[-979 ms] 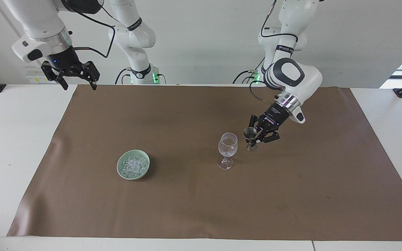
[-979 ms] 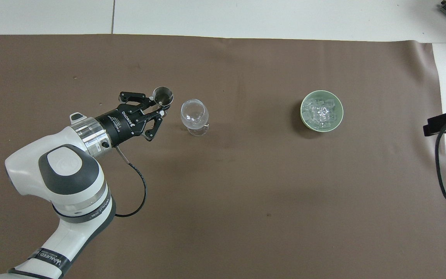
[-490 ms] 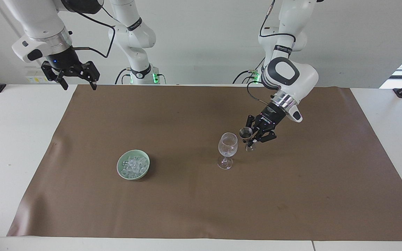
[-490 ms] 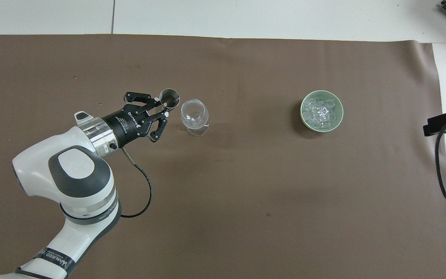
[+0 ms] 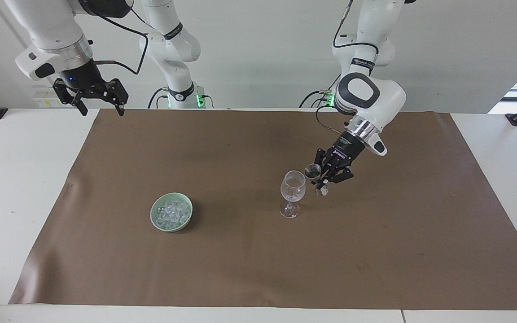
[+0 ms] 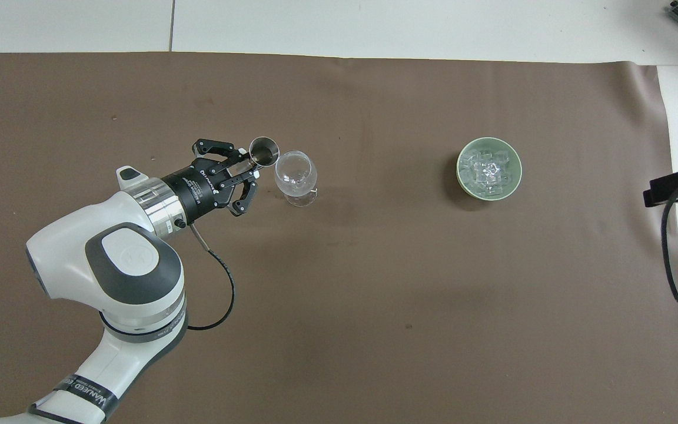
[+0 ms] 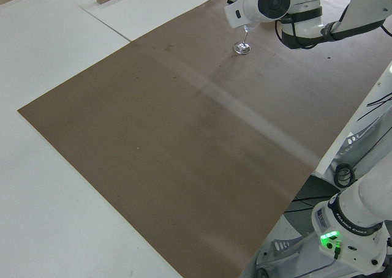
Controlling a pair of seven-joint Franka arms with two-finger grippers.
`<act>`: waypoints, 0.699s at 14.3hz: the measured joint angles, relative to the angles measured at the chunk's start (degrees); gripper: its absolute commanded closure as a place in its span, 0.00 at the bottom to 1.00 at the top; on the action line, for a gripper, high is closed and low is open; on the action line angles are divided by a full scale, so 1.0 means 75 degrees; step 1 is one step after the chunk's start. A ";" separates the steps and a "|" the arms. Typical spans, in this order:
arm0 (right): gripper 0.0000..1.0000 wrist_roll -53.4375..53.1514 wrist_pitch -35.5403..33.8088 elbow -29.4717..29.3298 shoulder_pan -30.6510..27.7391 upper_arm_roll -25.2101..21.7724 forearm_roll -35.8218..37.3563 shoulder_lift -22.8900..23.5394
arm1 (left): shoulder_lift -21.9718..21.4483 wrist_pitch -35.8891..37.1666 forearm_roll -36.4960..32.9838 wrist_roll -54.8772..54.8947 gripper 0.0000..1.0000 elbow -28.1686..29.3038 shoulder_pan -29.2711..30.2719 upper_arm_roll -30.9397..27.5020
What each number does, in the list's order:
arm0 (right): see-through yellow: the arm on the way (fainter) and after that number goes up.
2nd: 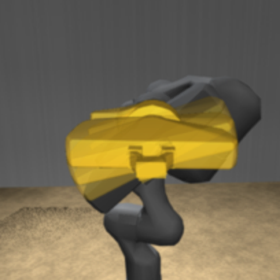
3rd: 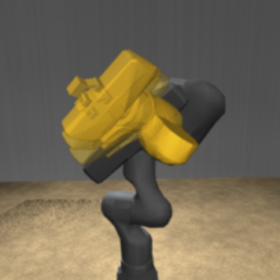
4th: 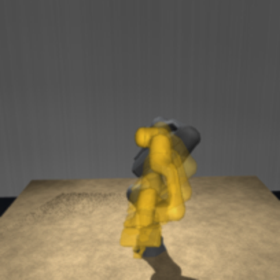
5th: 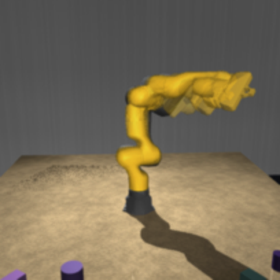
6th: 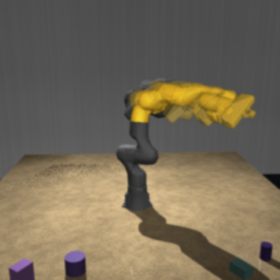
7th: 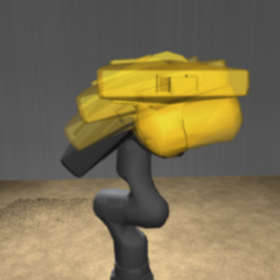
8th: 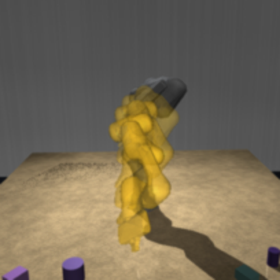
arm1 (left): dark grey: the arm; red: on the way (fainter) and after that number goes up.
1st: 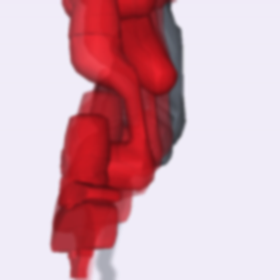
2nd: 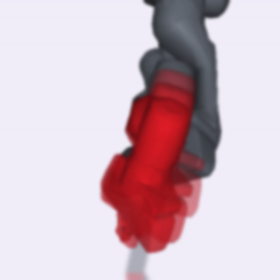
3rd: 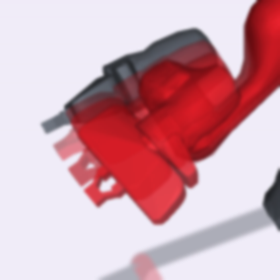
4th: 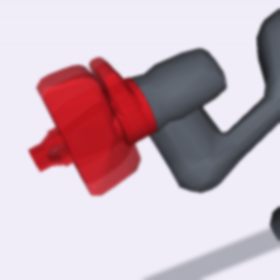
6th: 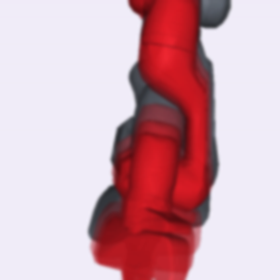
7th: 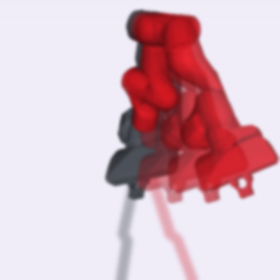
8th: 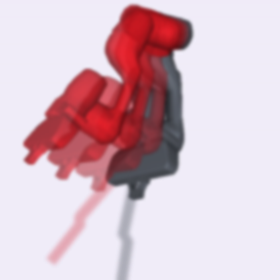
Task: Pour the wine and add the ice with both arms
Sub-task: 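Tilt the metal cup over the clear glass with the left gripper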
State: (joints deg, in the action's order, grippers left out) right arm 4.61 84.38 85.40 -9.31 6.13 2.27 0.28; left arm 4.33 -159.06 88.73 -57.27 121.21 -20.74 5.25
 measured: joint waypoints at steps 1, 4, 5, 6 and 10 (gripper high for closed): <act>0.00 0.0000 0.0000 0.0000 0.0000 0.0000 0.0000 0.0000 | 0.0015 -0.0110 -0.0059 0.0000 1.00 -0.0020 -0.0022 0.0009; 0.00 0.0000 0.0000 0.0000 0.0000 0.0000 0.0000 0.0000 | 0.0039 -0.0352 -0.0123 0.0001 1.00 -0.0041 -0.0172 0.0011; 0.00 0.0000 0.0000 0.0000 0.0000 0.0000 0.0000 0.0000 | 0.0040 -0.0443 -0.0160 0.0011 1.00 -0.0045 -0.0208 0.0014; 0.00 0.0000 0.0000 0.0000 0.0000 0.0000 0.0000 0.0000 | 0.0040 -0.0474 -0.0271 0.0017 1.00 -0.0052 -0.0217 0.0017; 0.00 0.0000 0.0000 0.0000 0.0000 0.0000 0.0000 0.0000 | 0.0043 -0.0643 -0.0666 0.0028 1.00 -0.0084 -0.0263 0.0017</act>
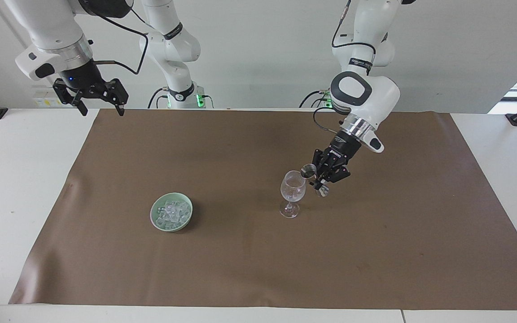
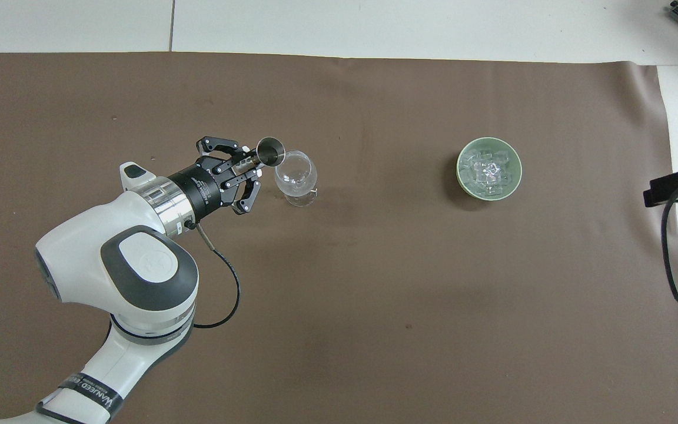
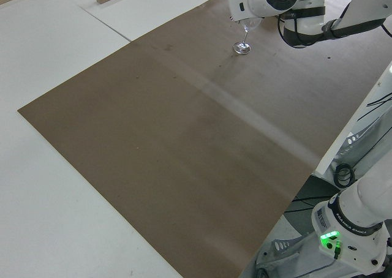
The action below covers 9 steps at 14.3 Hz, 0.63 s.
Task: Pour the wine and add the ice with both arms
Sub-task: 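Tilt the metal cup over the clear glass with the left gripper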
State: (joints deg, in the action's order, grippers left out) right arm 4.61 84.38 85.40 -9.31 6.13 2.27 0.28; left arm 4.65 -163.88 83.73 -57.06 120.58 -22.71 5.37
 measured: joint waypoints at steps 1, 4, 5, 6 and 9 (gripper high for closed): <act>0.00 0.0000 0.0000 0.0000 0.0000 0.0000 0.0000 0.0000 | 0.0002 -0.0071 -0.0092 0.0001 1.00 -0.0005 -0.0018 0.0000; 0.00 0.0000 0.0000 0.0000 0.0000 0.0000 0.0000 0.0000 | 0.0035 -0.0282 -0.0390 0.0008 1.00 -0.0009 -0.0036 0.0000; 0.00 0.0000 0.0000 0.0000 0.0000 0.0000 0.0000 0.0000 | 0.0049 -0.0331 -0.0489 0.0009 1.00 -0.0013 -0.0051 0.0001; 0.00 0.0000 0.0000 0.0000 0.0000 0.0000 0.0000 0.0000 | 0.0061 -0.0379 -0.0550 0.0009 1.00 -0.0017 -0.0083 0.0002; 0.00 0.0000 0.0000 0.0000 0.0000 0.0000 0.0000 0.0000 | 0.0074 -0.0461 -0.0794 0.0017 1.00 -0.0020 -0.0150 0.0007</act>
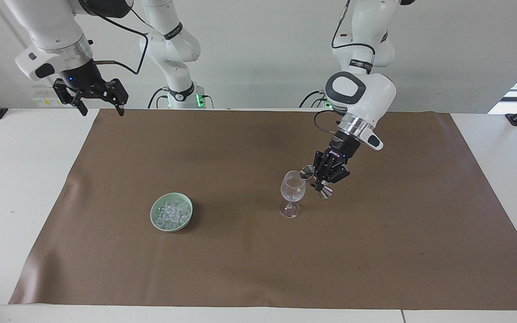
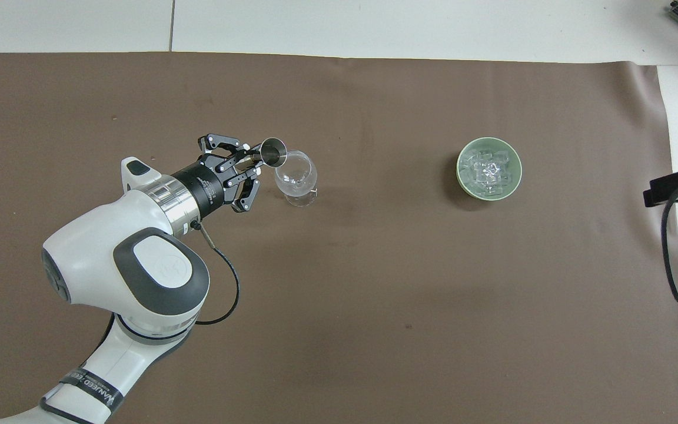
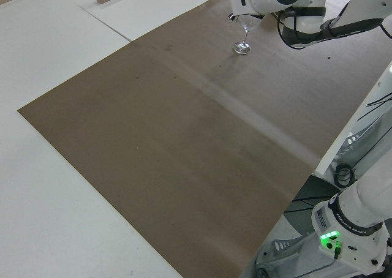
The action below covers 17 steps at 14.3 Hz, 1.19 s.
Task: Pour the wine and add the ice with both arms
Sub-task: 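Tilt the metal cup over the clear glass with the left gripper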
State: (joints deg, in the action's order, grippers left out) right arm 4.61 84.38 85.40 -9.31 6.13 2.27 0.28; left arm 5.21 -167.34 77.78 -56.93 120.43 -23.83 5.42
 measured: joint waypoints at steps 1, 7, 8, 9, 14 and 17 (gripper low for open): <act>0.00 0.0000 0.0000 0.0000 0.0000 0.0000 0.0000 0.0000 | 0.0000 -0.0009 -0.0077 0.0006 1.00 -0.0001 -0.0007 0.0001; 0.00 0.0000 0.0000 0.0000 0.0000 0.0000 0.0000 0.0000 | 0.0001 -0.0249 -0.0135 0.0670 1.00 -0.0003 -0.0098 0.0002; 0.00 0.0000 0.0000 0.0000 0.0000 0.0000 0.0000 0.0000 | 0.0001 -0.0258 -0.0136 0.0762 1.00 -0.0003 -0.0104 0.0002; 0.00 0.0000 0.0000 0.0000 0.0000 0.0000 0.0000 0.0000 | 0.0001 -0.0261 -0.0136 0.0843 1.00 -0.0003 -0.0109 0.0002; 0.00 0.0000 0.0000 0.0000 0.0000 0.0000 0.0000 0.0000 | 0.0012 -0.0303 -0.0137 0.1179 1.00 -0.0003 -0.0203 0.0005; 0.00 0.0000 0.0000 0.0000 0.0000 0.0000 0.0000 0.0000 | 0.0016 -0.0335 -0.0137 0.1367 1.00 -0.0003 -0.0203 0.0005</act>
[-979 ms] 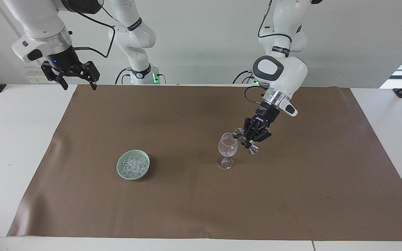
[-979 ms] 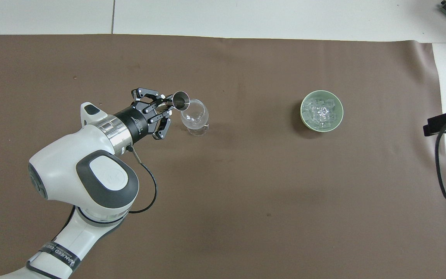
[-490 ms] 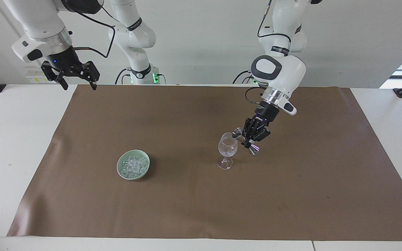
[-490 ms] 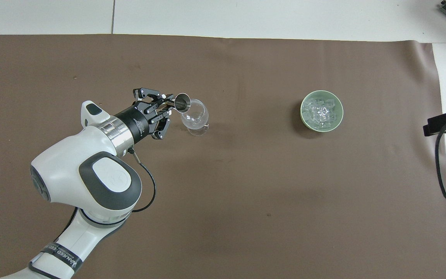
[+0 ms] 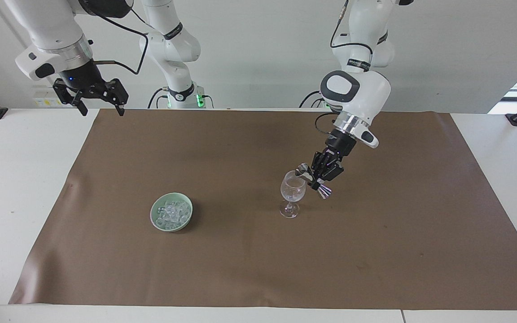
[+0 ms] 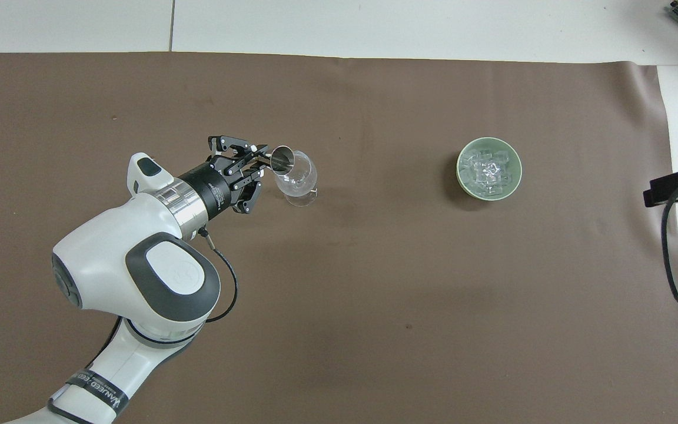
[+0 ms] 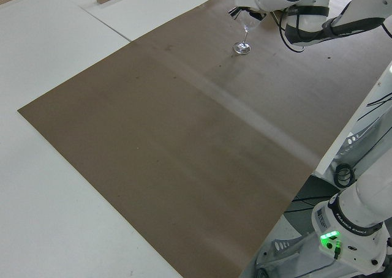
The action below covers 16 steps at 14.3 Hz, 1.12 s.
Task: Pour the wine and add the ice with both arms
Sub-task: 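Tilt the metal cup over the clear glass with the left gripper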
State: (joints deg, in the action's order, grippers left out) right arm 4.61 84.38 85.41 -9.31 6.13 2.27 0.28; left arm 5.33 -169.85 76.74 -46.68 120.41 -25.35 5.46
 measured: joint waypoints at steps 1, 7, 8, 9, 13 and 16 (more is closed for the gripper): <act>0.00 0.0000 0.0000 0.0000 0.0000 0.0000 0.0000 0.0000 | 0.0001 -0.0039 -0.0001 0.0075 1.00 0.0000 0.0000 0.0000; 0.00 0.0000 0.0000 0.0000 0.0000 0.0000 0.0000 0.0000 | 0.0006 -0.0312 -0.0001 0.0466 1.00 0.0000 -0.0002 -0.0001; 0.00 0.0000 0.0000 0.0000 0.0000 0.0000 0.0000 0.0000 | 0.0009 -0.0338 -0.0001 0.0523 1.00 0.0000 -0.0010 0.0000; 0.00 0.0000 0.0000 0.0000 0.0000 0.0000 0.0000 0.0000 | 0.0012 -0.0364 -0.0001 0.0570 1.00 0.0000 -0.0035 0.0000; 0.00 0.0000 0.0000 0.0000 0.0000 0.0000 0.0000 0.0000 | 0.0016 -0.0546 -0.0001 0.0863 1.00 0.0000 -0.0185 0.0000; 0.00 0.0000 0.0000 0.0000 0.0000 0.0000 0.0000 0.0000 | 0.0017 -0.0587 -0.0001 0.1143 1.00 0.0000 -0.0188 -0.0007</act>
State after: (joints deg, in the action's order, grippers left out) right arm 4.61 84.38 85.41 -9.31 6.13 2.27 0.28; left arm 5.45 -174.25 76.74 -38.11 120.41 -26.76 5.41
